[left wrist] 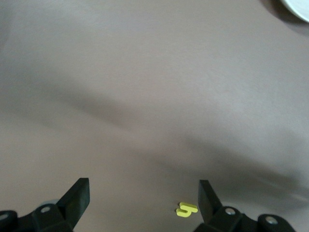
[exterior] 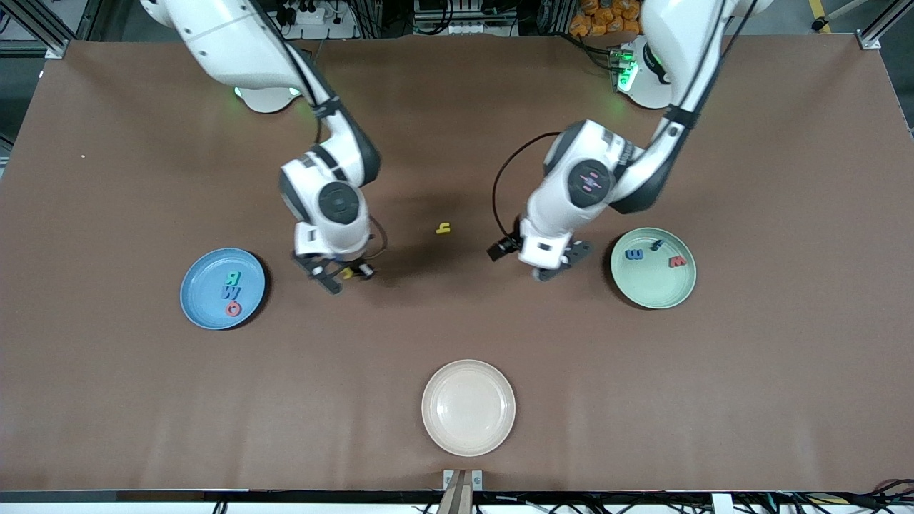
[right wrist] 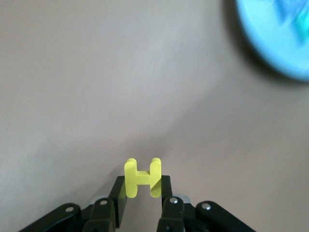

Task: Sort uppercase to blue plate, lowercase to green plate
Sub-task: 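Carry the yellow H to the blue plate while the left gripper reaches the h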

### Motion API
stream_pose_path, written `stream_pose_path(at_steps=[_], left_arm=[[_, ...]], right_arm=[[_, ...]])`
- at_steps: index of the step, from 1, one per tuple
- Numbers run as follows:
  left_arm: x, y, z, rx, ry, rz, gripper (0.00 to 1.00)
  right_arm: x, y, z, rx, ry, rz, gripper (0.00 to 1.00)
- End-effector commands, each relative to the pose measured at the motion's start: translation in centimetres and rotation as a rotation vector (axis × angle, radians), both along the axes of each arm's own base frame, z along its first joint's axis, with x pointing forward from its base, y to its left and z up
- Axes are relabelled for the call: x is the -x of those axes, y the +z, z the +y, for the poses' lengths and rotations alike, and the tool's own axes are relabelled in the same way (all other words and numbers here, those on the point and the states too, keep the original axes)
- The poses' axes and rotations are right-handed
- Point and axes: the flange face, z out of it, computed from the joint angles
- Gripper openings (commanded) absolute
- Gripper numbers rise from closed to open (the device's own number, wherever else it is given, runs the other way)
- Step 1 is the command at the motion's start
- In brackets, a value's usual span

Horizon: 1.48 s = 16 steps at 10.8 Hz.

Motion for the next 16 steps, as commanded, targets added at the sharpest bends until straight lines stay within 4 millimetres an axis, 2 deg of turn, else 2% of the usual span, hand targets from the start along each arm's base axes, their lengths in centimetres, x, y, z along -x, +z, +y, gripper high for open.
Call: stream_pose_path(at_steps=[1,4,5,6,7,8,9,10,12,13,14,15,16], left_arm=[[-0.2,-1.6,-3.2,-0.07,-0.155,-0.156,0.97],[0.7,-4.3,-7.2,-0.165,-0.312,-0.27,0.97],[1.4,-5.3,-8.8,-0.166,-0.338,-0.313,0.97],[1.9,-5.5,-10.2,-0.161,-0.36,-0.36,0.97],[2.9,-5.4,-11.6,-0.145,-0.384,-0.383,0.96],[5.1,-6.0,-13.6,-0.142,-0.42,-0.383,0.95],[7.0,-7.0,-15.0,-0.15,-0.436,-0.398,0.94],[7.6,-7.2,-15.5,-0.144,-0.431,-0.395,0.87],[7.7,-7.9,-15.3,-0.15,-0.443,-0.385,0.86],[7.6,-8.2,-15.2,-0.153,-0.444,-0.382,0.83],[7.8,-8.4,-15.2,-0.153,-0.442,-0.375,0.75],[8.2,-9.6,-15.2,-0.157,-0.438,-0.354,0.74],[9.4,-10.2,-15.9,-0.138,-0.434,-0.323,0.74]], right_arm=[[-2.4,1.7,-7.4,0.059,0.126,0.025,0.0],[-5.2,2.3,-18.8,0.078,0.261,0.091,0.0],[-5.5,2.3,-21.9,0.073,0.277,0.111,0.0],[-5.6,2.3,-23.3,0.068,0.292,0.125,0.05],[-5.5,2.2,-23.5,0.066,0.284,0.134,0.5],[-5.4,2.1,-23.5,0.064,0.282,0.137,0.99],[-5.3,2.0,-23.5,0.064,0.284,0.141,1.0],[-5.2,2.0,-23.5,0.064,0.284,0.148,1.0],[-5.3,1.9,-23.6,0.065,0.284,0.151,1.0],[-5.3,1.8,-24.1,0.064,0.278,0.152,1.0],[-5.4,1.7,-25.0,0.062,0.283,0.154,1.0],[-5.4,1.5,-25.5,0.061,0.288,0.158,1.0],[-5.5,1.3,-26.1,0.061,0.28,0.16,1.0]])
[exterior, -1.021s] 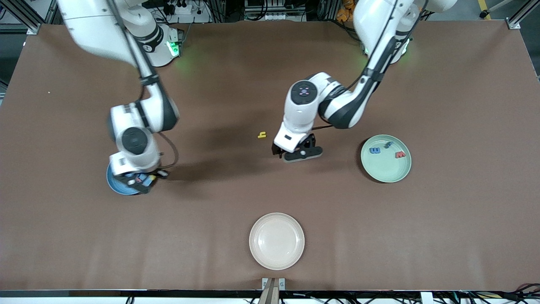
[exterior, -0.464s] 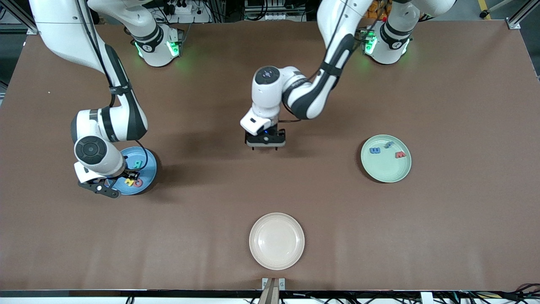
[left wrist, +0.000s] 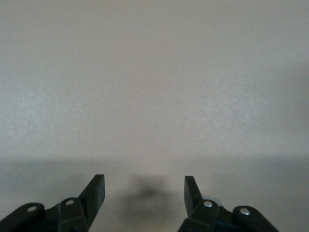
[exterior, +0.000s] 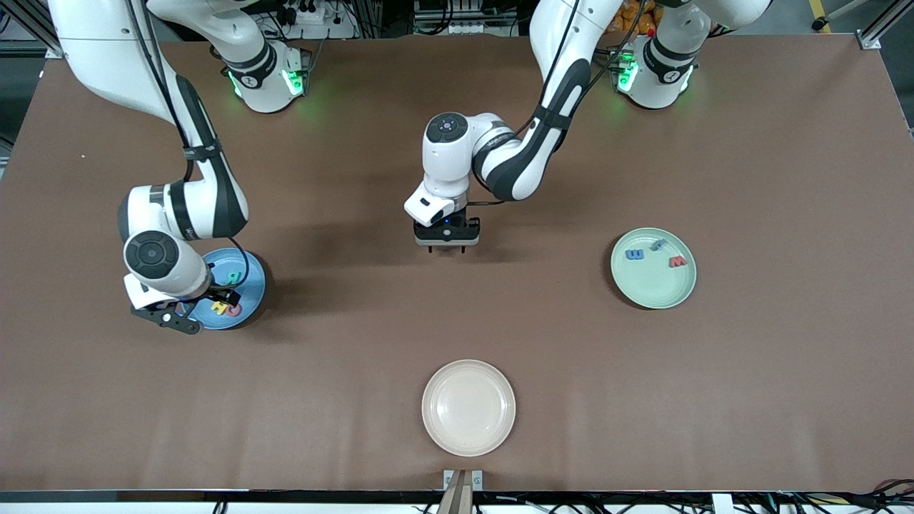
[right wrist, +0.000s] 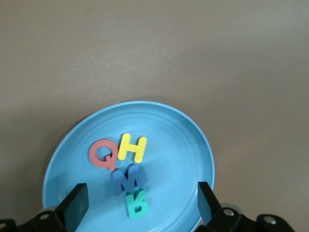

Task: Sort uppercase to blue plate, lowercase to green plate
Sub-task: 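Release the H on the blue plate while the left gripper grasps the h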

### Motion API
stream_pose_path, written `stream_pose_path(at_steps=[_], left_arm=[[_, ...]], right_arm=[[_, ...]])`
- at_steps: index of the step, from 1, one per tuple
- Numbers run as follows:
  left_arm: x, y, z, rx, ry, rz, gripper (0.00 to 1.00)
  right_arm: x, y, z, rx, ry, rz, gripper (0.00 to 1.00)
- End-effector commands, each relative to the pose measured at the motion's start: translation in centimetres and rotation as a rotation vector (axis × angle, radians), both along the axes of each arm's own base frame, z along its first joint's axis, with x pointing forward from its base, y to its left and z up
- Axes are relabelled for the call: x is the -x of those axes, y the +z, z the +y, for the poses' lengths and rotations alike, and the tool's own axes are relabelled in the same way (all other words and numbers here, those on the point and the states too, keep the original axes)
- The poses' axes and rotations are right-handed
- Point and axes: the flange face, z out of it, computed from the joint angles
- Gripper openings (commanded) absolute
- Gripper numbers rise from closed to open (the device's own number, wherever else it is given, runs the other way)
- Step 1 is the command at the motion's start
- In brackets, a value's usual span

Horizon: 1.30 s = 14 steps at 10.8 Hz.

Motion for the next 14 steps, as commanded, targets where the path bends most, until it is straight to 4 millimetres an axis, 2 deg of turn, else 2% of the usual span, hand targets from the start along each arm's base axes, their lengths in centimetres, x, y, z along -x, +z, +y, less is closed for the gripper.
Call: stream_pose_path(at_steps=[1,4,6,9,11,14], left_arm=[[1.7,-1.3,-1.2,0.012,0.007,0.044,0.74],[2.3,-2.1,-0.9,-0.007,0.007,0.071,0.74],[2.6,-2.6,-0.4,-0.035,-0.003,0.097,0.73],[3.6,-2.6,-1.1,-0.027,-0.007,0.128,0.71],[4.4,-3.0,-1.2,-0.05,-0.005,0.16,0.6],[4.6,-3.3,-1.1,-0.058,-0.018,0.168,0.51]], right_arm=[[0.4,-0.5,-1.9,0.0,-0.004,0.017,1.0],[0.6,-0.8,-3.2,-0.001,-0.017,0.029,1.0],[0.8,-1.0,-3.2,0.0,-0.018,0.039,1.0],[1.2,-1.7,-3.2,0.0,-0.02,0.056,1.0],[1.3,-1.8,-3.2,0.0,-0.02,0.057,1.0],[1.3,-1.8,-3.2,0.0,-0.02,0.057,1.0]])
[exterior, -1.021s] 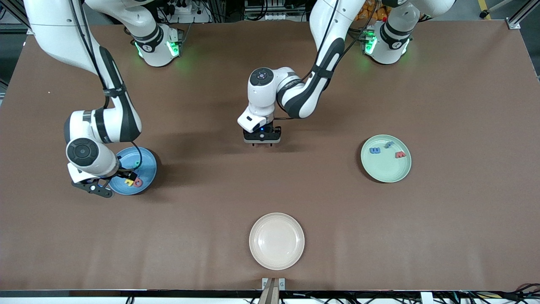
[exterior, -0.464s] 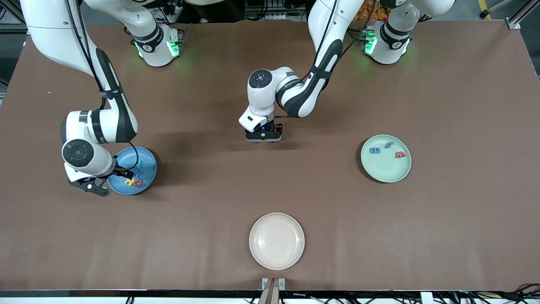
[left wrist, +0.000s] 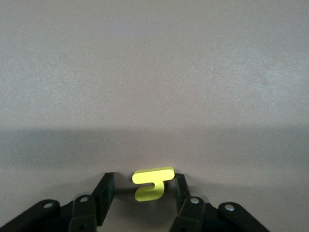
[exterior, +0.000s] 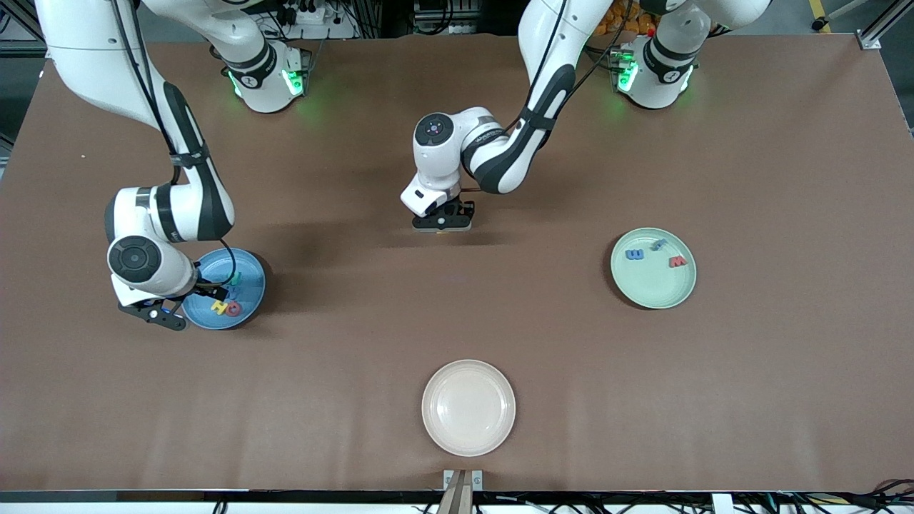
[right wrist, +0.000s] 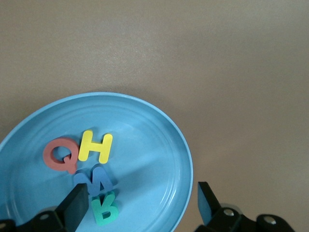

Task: Sort uppercase to blue plate, lowercase to green plate
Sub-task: 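Release the H on the blue plate while the left gripper grasps the h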

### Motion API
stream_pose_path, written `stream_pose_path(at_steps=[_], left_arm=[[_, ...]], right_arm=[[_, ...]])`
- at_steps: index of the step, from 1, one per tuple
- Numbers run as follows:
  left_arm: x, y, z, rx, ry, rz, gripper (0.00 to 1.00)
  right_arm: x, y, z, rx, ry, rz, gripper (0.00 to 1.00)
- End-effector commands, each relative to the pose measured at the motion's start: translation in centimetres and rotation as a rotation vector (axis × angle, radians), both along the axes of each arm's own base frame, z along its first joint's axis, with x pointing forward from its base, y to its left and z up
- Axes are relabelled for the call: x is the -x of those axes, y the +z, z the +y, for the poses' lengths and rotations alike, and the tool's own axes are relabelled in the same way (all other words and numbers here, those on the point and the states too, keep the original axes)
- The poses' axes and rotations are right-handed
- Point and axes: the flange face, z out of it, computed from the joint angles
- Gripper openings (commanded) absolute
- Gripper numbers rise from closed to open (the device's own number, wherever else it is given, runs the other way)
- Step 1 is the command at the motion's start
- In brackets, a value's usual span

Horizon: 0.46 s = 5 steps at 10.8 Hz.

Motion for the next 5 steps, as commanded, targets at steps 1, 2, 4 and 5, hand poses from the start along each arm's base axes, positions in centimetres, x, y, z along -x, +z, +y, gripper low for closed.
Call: stream_pose_path(at_steps=[1,2,4,5], left_arm=[[-0.13,0.23,0.16,0.0,-0.014,0.023,0.51],[-0.24,0.3,0.17,0.0,-0.025,0.023,0.47],[-0.82,0.42,0.44,0.002,-0.025,0.02,0.4],[-0.91,0.42,0.5,0.002,-0.023,0.02,0.37]], right_arm=[[0.23,-0.04,-0.15,-0.003,0.01,0.01,1.0],[0.23,-0.04,-0.15,-0.003,0.01,0.01,1.0],[0.23,-0.04,-0.15,-0.003,0.01,0.01,1.0],[0.26,-0.07,-0.07,-0.003,0.011,0.013,1.0]])
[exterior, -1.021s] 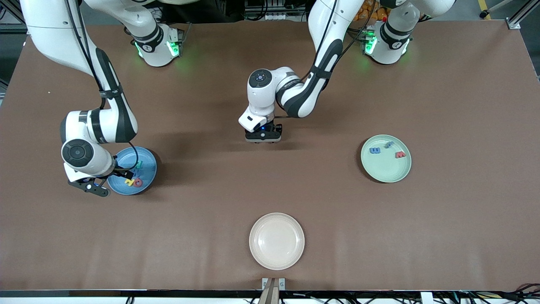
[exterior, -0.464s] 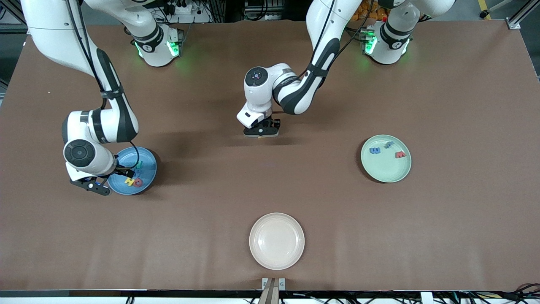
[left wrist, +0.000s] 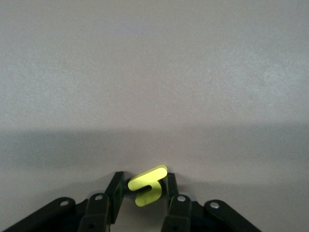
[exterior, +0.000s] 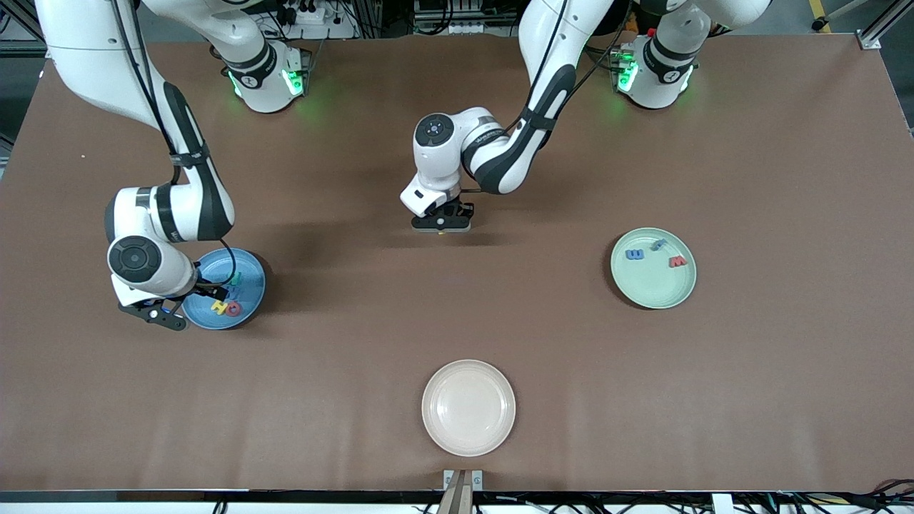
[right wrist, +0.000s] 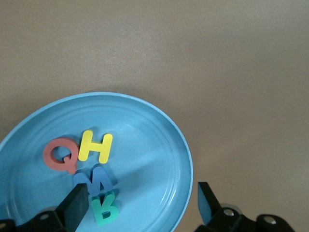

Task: Sort uppercase to blue plate, lowercase to green plate
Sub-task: 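Release the H on the blue plate while the left gripper grasps the h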

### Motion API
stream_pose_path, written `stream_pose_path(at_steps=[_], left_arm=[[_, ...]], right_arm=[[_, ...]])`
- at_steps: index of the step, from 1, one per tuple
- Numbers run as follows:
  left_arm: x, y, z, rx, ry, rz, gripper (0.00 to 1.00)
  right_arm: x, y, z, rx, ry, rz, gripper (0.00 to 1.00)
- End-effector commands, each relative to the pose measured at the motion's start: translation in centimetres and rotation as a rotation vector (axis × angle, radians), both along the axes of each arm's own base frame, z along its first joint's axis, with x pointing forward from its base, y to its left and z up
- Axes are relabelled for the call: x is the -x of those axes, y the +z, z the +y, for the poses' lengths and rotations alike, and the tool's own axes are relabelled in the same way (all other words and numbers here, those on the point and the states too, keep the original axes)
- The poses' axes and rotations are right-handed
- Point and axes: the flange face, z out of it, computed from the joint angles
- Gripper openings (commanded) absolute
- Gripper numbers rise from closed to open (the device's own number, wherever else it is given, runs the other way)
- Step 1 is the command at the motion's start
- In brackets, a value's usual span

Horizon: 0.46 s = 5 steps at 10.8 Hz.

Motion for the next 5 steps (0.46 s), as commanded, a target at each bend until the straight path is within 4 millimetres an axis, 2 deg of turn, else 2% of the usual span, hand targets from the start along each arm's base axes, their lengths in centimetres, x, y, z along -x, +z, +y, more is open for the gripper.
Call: stream_pose_path(at_steps=[1,4,5], left_arm=[[-0.52,0.2,0.43,-0.001,-0.009,0.022,0.35],[-0.56,0.28,0.56,-0.007,-0.01,0.025,0.35],[-0.56,0.26,0.58,-0.008,-0.01,0.026,0.32]], right_arm=[[0.25,0.05,0.0,-0.002,0.011,0.015,1.0],[0.33,0.16,0.15,-0.002,0.011,0.02,1.0],[0.3,0.36,0.32,-0.002,0.013,0.02,1.0]])
